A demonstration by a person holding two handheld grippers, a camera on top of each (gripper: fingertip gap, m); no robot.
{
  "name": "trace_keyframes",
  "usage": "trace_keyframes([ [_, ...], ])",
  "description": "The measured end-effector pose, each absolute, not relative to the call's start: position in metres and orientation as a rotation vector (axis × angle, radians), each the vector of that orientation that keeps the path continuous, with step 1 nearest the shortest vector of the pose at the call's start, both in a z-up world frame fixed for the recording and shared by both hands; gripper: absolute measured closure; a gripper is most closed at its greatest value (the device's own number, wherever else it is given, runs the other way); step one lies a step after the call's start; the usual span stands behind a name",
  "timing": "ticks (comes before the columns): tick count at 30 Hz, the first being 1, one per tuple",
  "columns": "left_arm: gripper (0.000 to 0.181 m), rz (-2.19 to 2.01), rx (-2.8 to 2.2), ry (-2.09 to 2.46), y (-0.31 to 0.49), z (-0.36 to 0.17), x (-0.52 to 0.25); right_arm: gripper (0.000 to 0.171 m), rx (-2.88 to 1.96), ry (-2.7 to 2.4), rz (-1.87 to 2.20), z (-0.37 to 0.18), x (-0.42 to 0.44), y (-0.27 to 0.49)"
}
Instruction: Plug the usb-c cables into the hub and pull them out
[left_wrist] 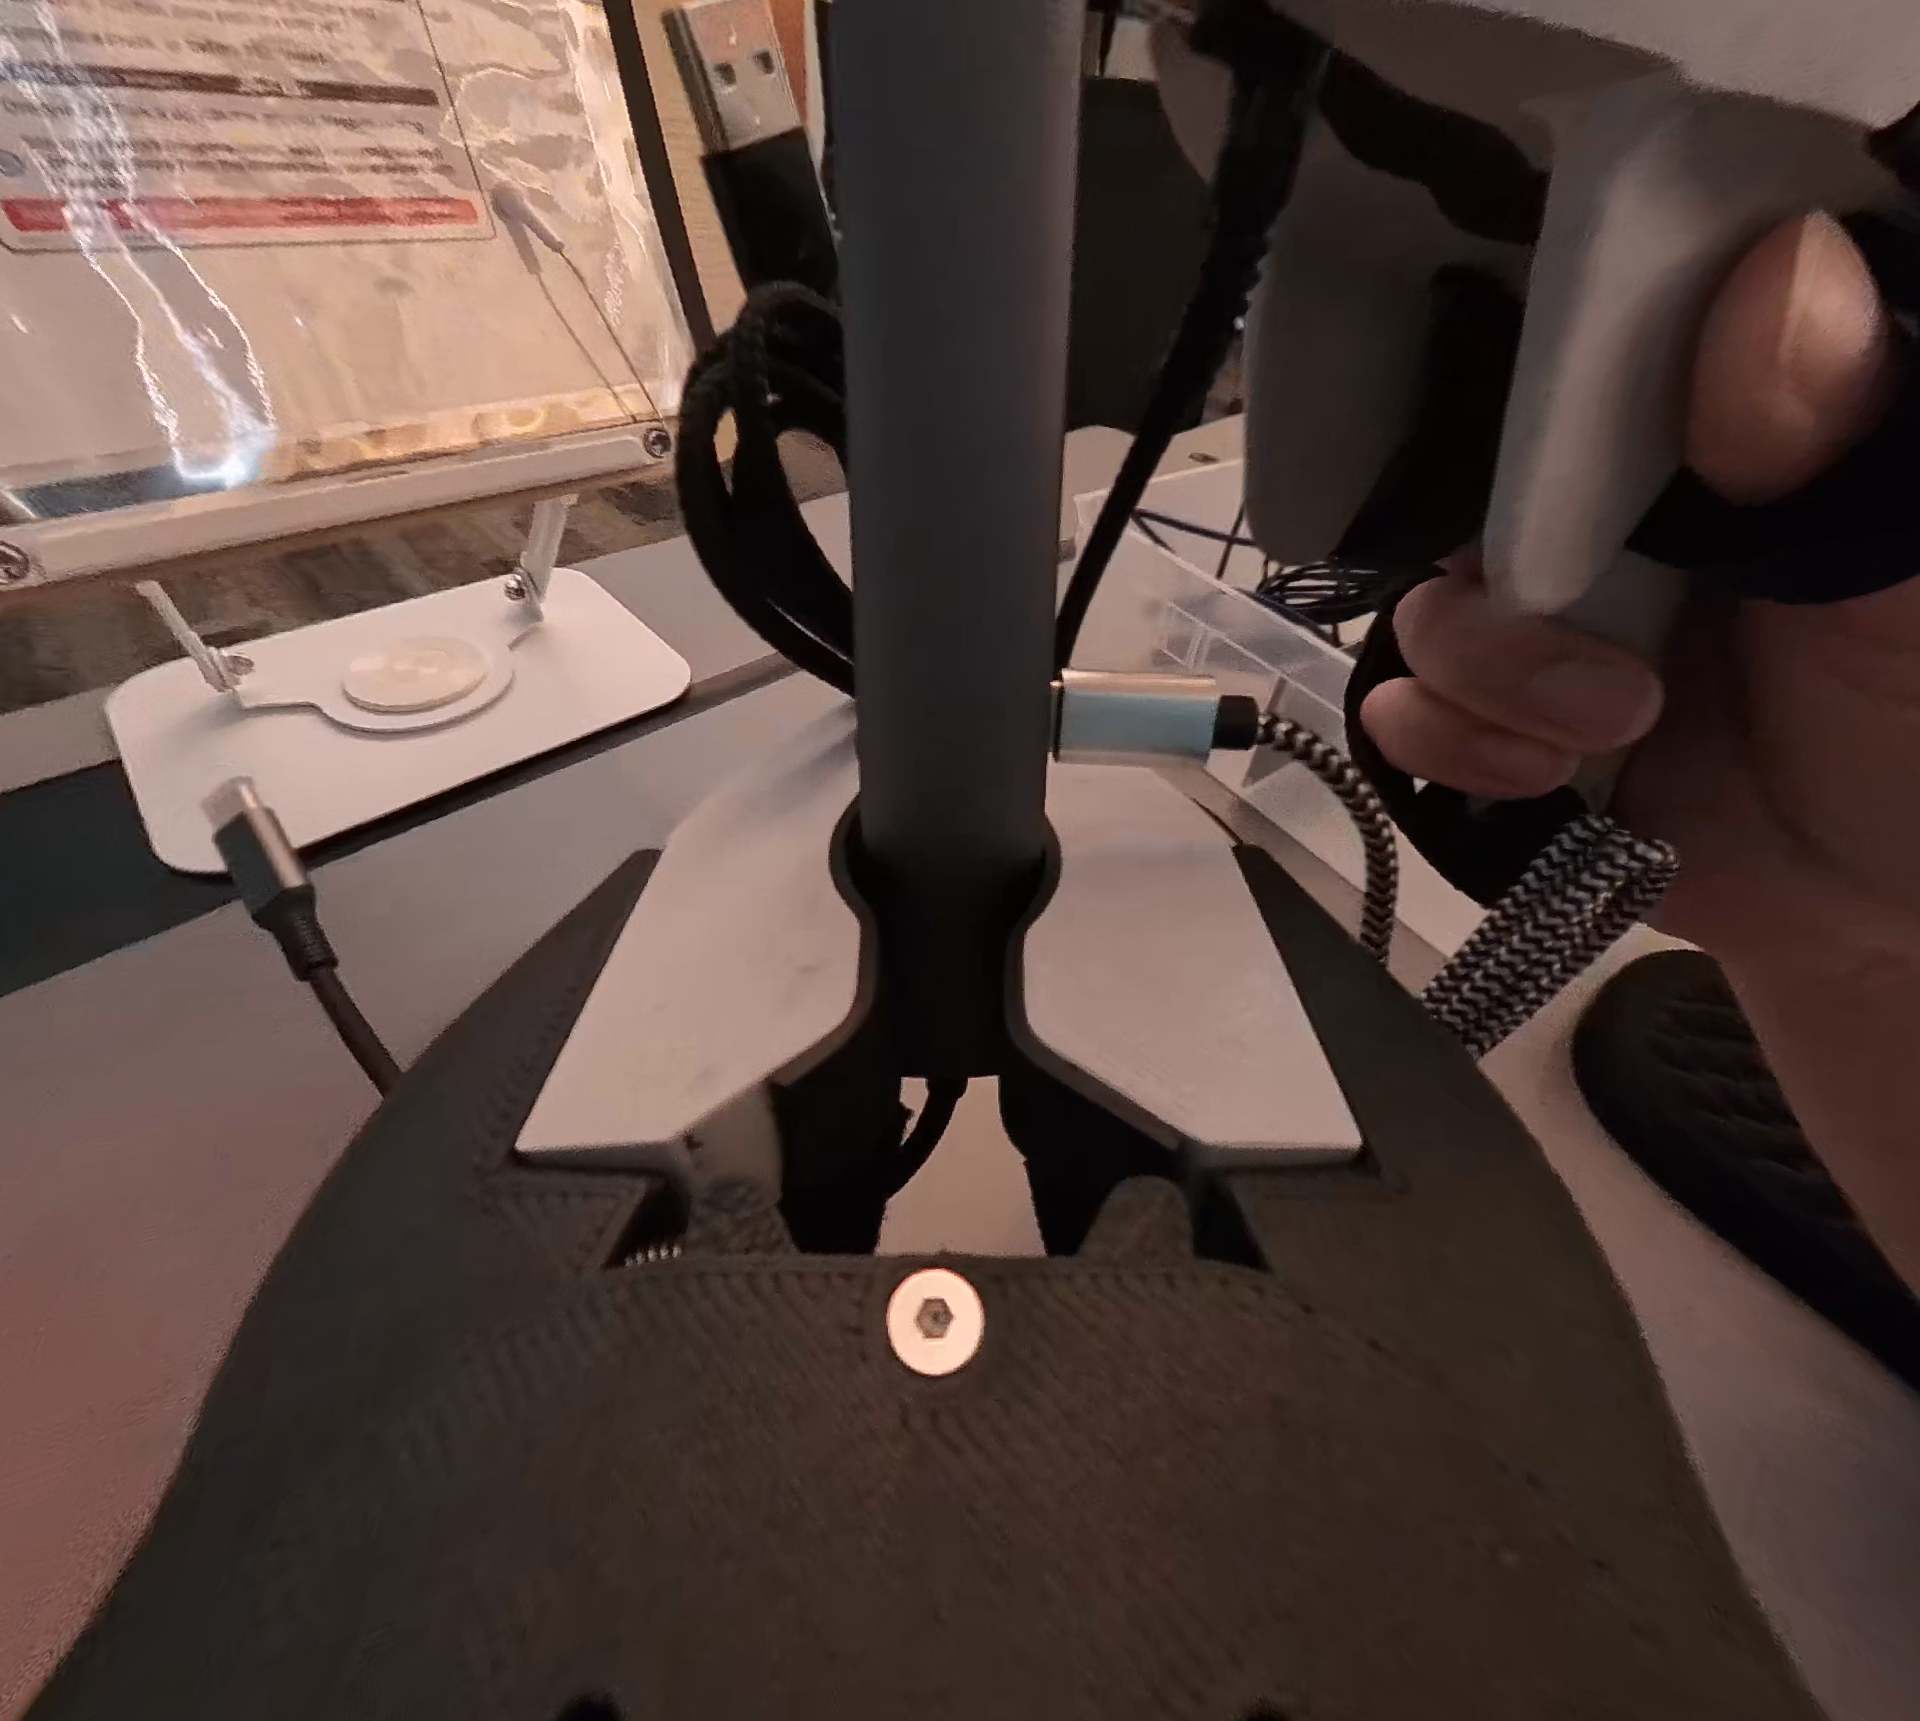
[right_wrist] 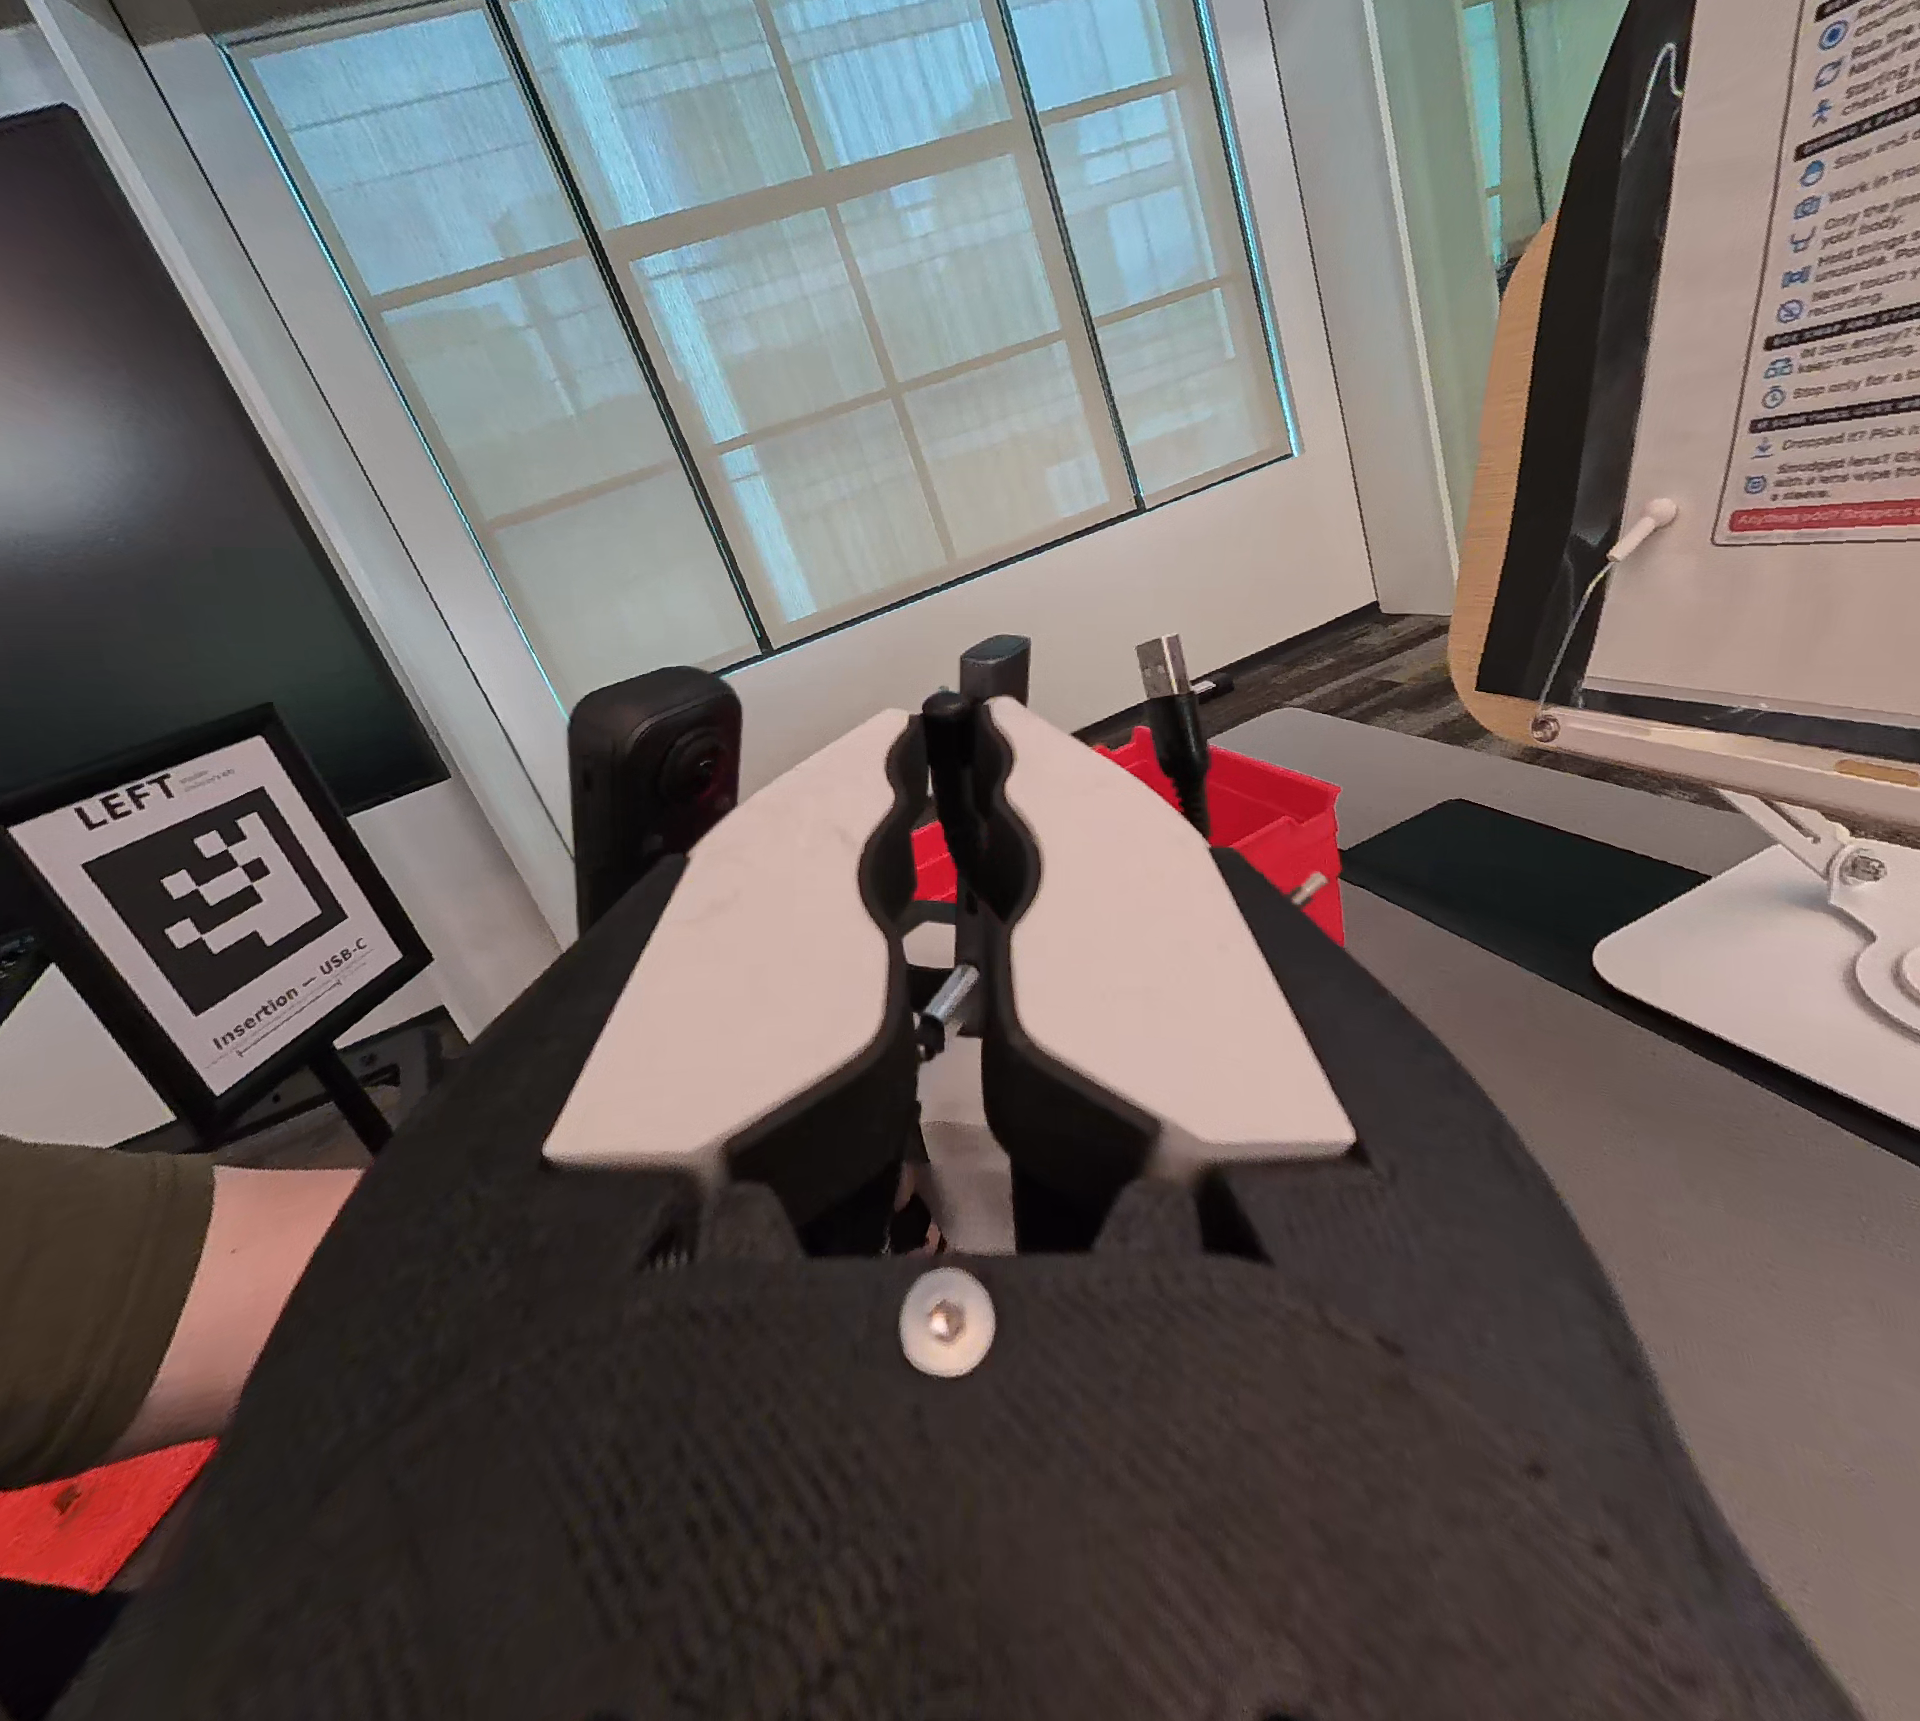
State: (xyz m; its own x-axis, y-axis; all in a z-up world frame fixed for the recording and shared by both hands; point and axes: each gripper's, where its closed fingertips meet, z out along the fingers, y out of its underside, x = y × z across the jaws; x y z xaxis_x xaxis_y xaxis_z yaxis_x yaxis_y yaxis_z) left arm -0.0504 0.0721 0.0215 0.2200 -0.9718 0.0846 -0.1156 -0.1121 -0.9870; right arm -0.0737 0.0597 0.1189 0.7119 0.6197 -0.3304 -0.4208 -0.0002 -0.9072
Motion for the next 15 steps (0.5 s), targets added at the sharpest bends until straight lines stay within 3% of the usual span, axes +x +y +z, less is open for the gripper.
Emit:
trace_keyframes([
  [15, 0.164, -1.059, -1.457, 1.089, 0.0691, 0.0213, -0.0498, 0.162, -1.369, -0.190, 0.842, 0.1167, -0.0744, 0.0600],
])
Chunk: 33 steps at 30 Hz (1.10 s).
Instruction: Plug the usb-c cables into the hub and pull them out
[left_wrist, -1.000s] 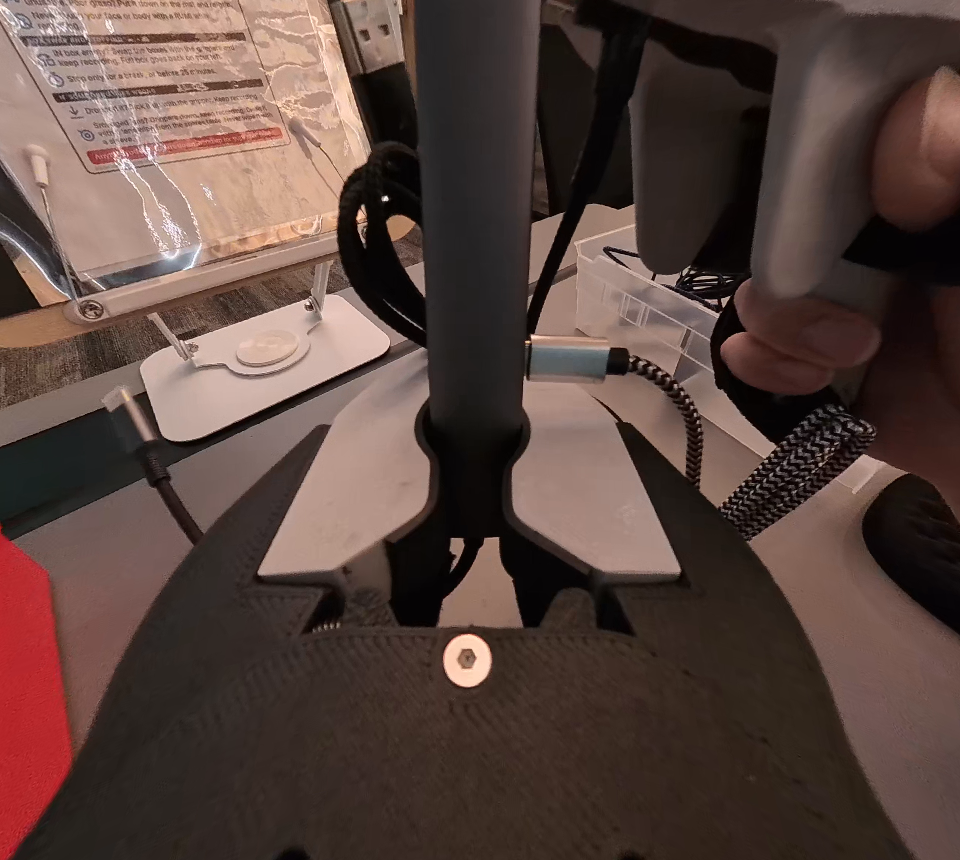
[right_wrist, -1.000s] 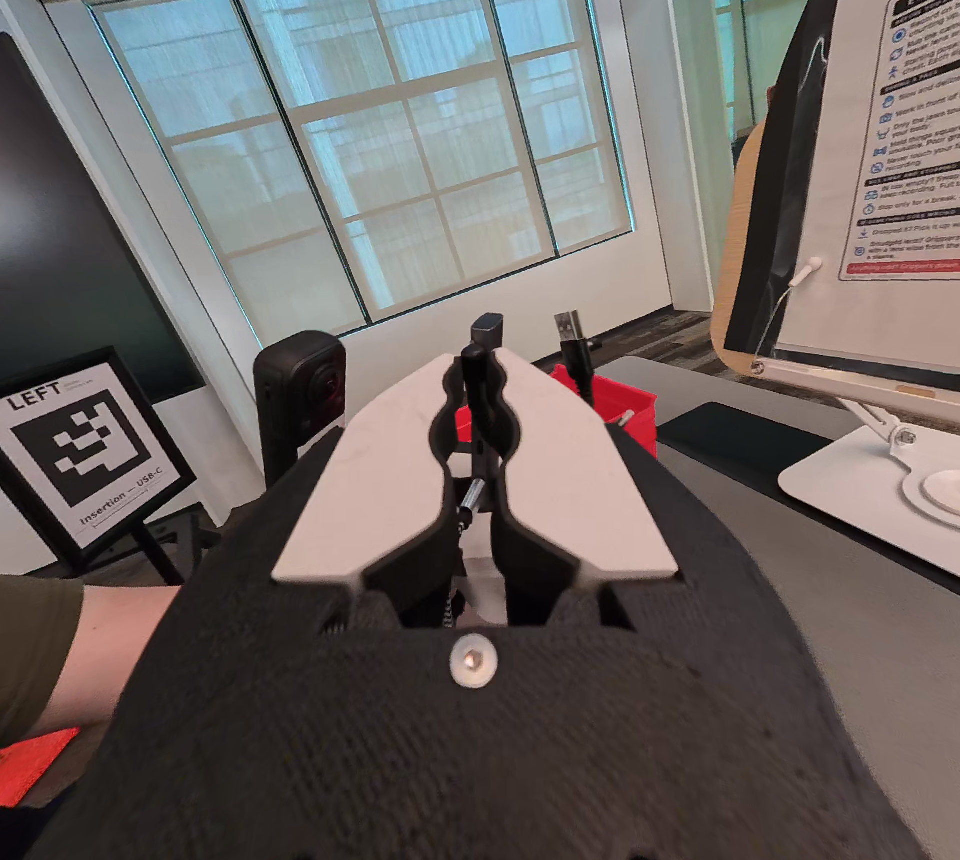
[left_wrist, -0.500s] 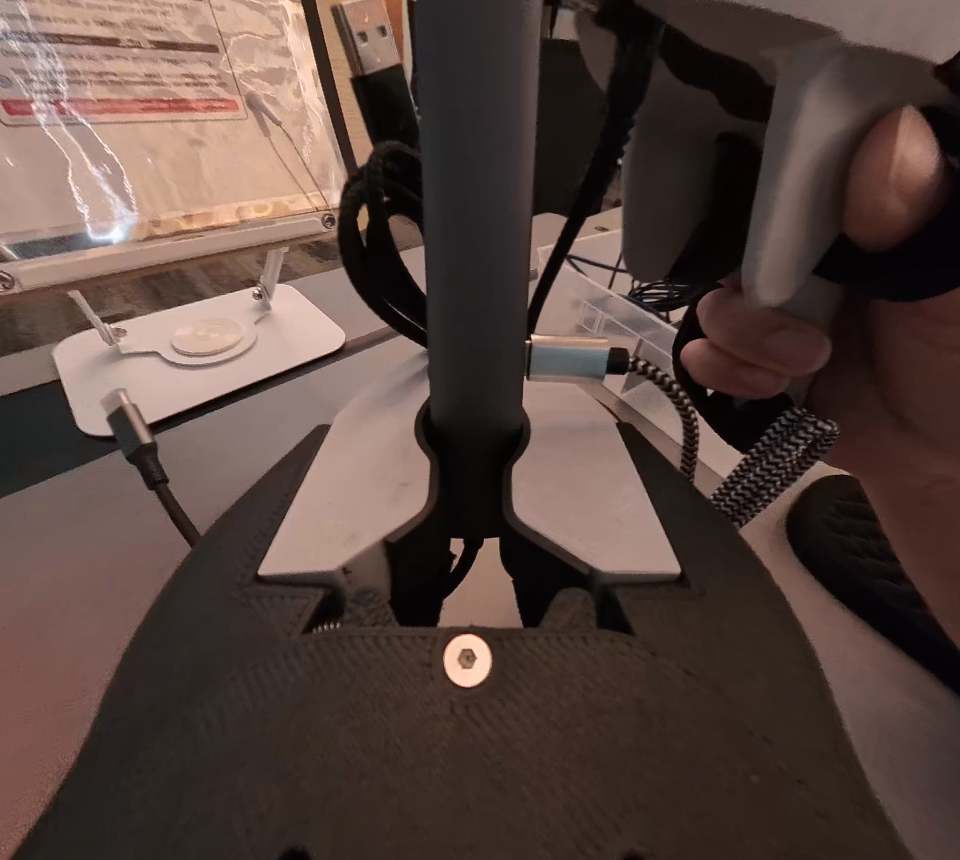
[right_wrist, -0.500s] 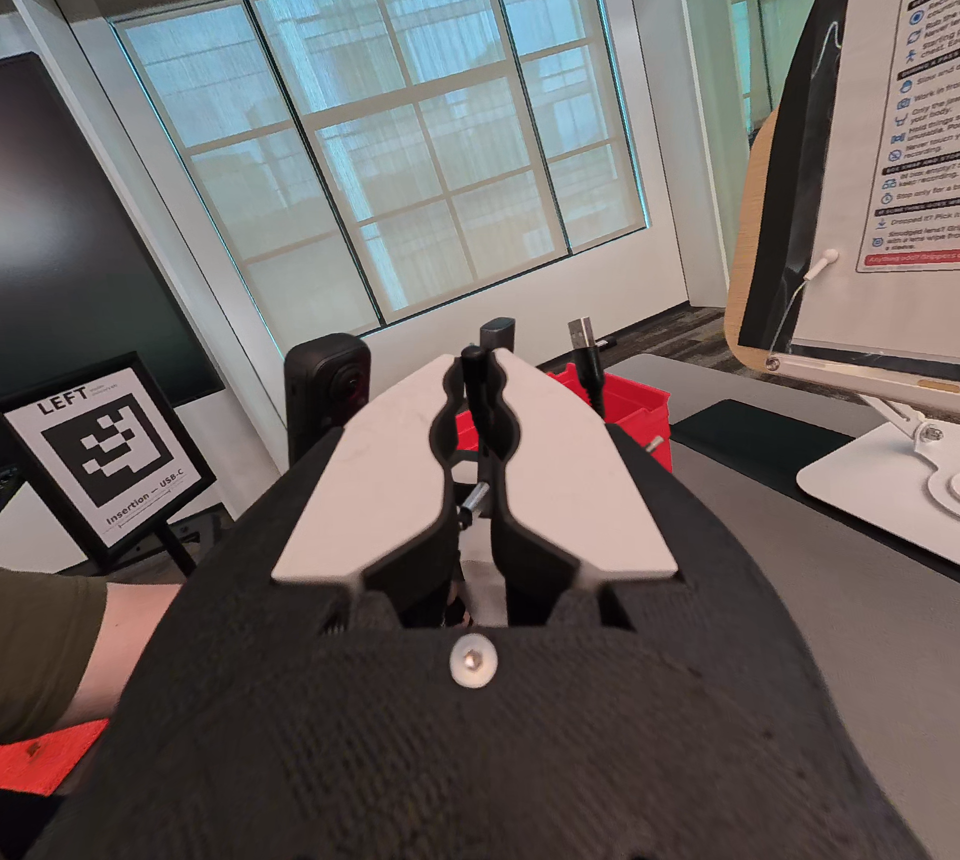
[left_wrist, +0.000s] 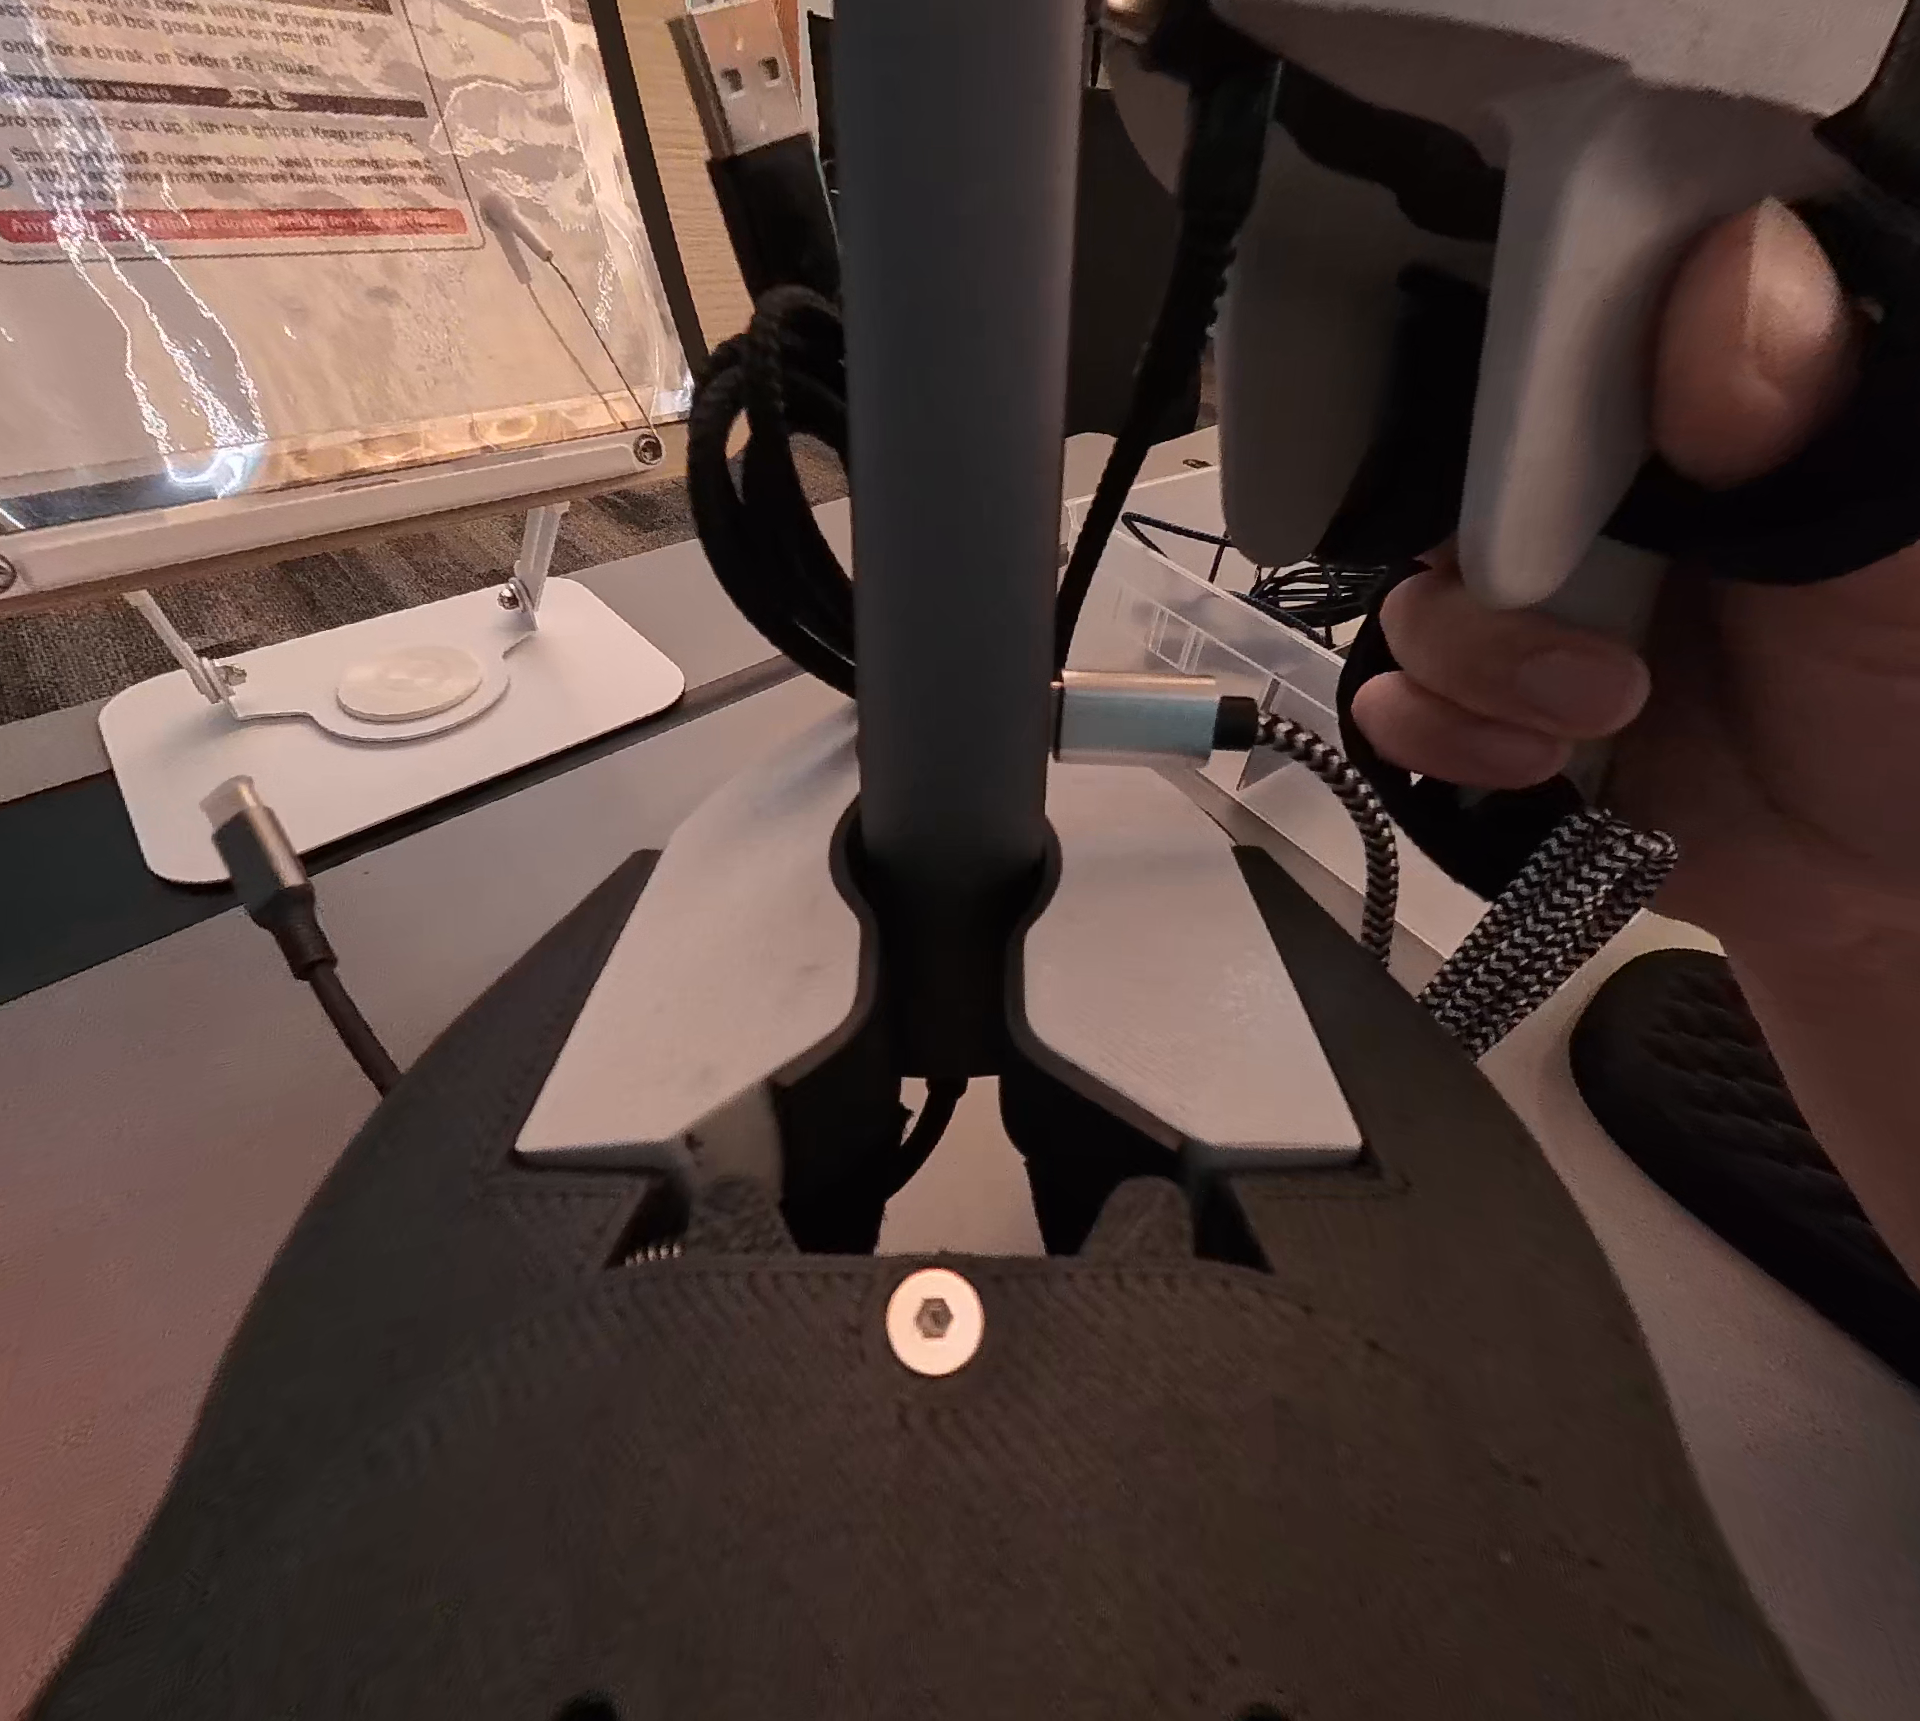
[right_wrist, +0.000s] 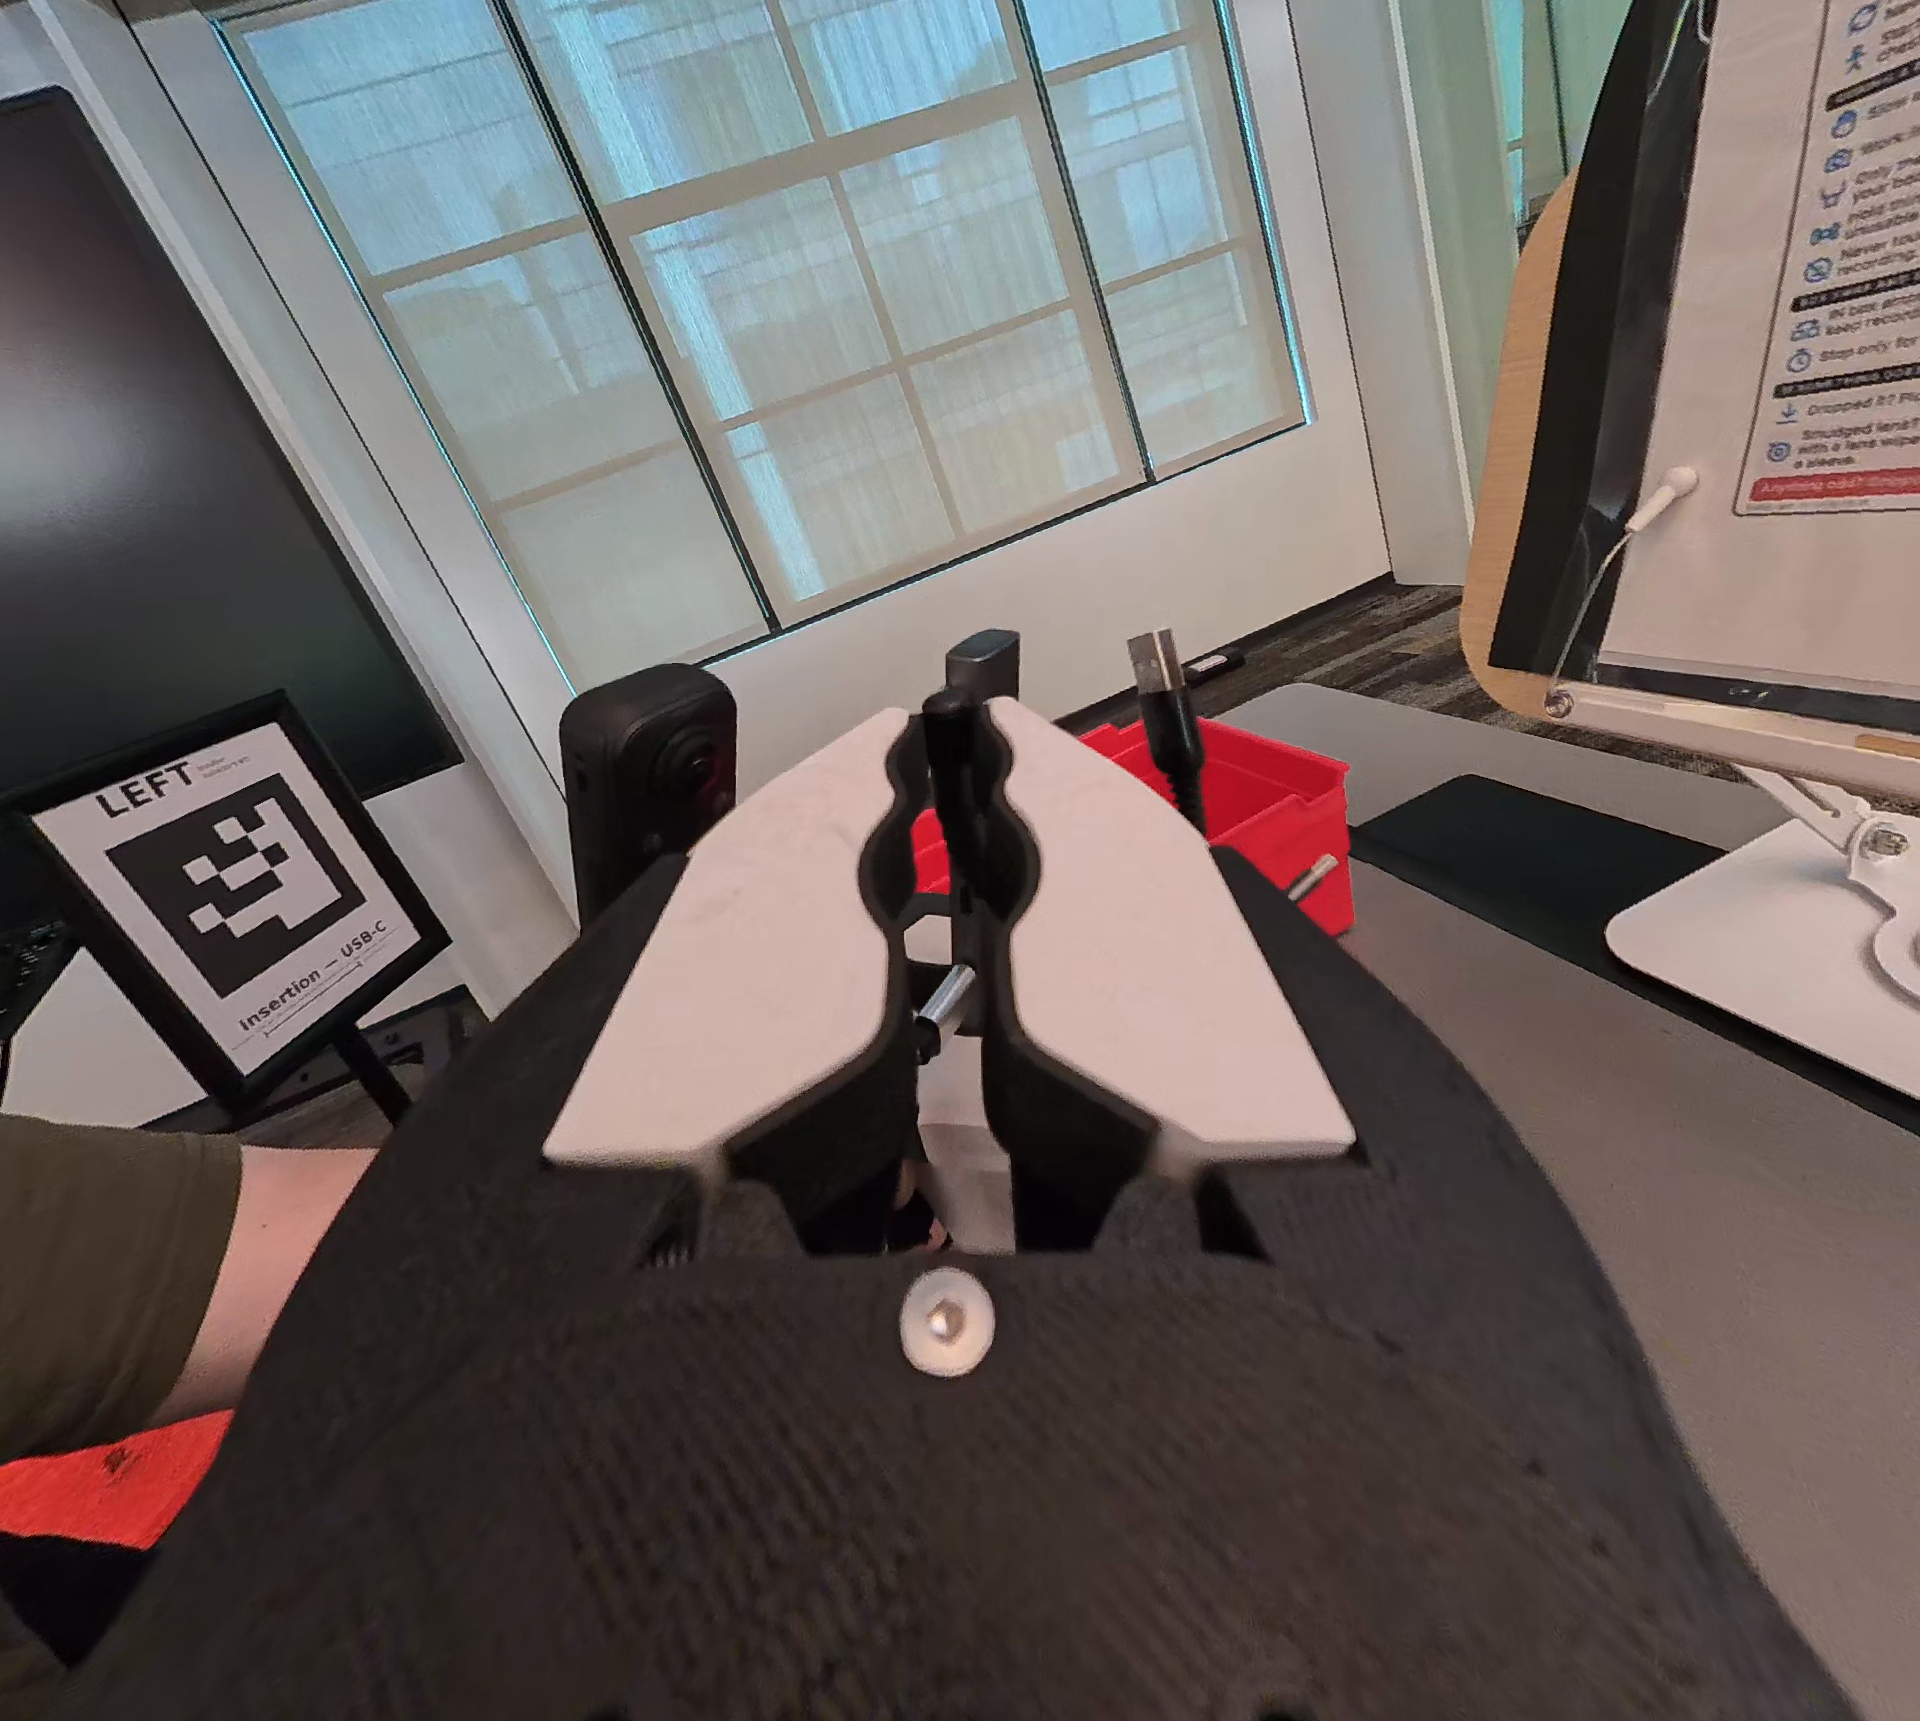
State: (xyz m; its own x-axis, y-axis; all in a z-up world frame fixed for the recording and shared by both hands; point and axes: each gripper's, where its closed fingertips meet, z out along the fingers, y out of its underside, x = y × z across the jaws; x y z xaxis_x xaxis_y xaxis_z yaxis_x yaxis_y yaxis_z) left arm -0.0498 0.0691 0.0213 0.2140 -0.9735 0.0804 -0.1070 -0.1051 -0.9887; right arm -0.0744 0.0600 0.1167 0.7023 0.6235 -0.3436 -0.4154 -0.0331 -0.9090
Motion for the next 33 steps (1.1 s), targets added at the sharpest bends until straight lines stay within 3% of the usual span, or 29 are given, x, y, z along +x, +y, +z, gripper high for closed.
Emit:
trace_keyframes([
  [14, 0.164, -1.013, -1.440, 1.095, 0.071, 0.021, -0.050, 0.162, -1.409, -0.163, 0.857, 0.112, -0.071, 0.062],
  [33, 0.160, -0.389, -1.264, 1.172, 0.099, 0.025, -0.062, 0.162, -1.392, 0.000, 0.968, 0.104, -0.056, 0.068],
])
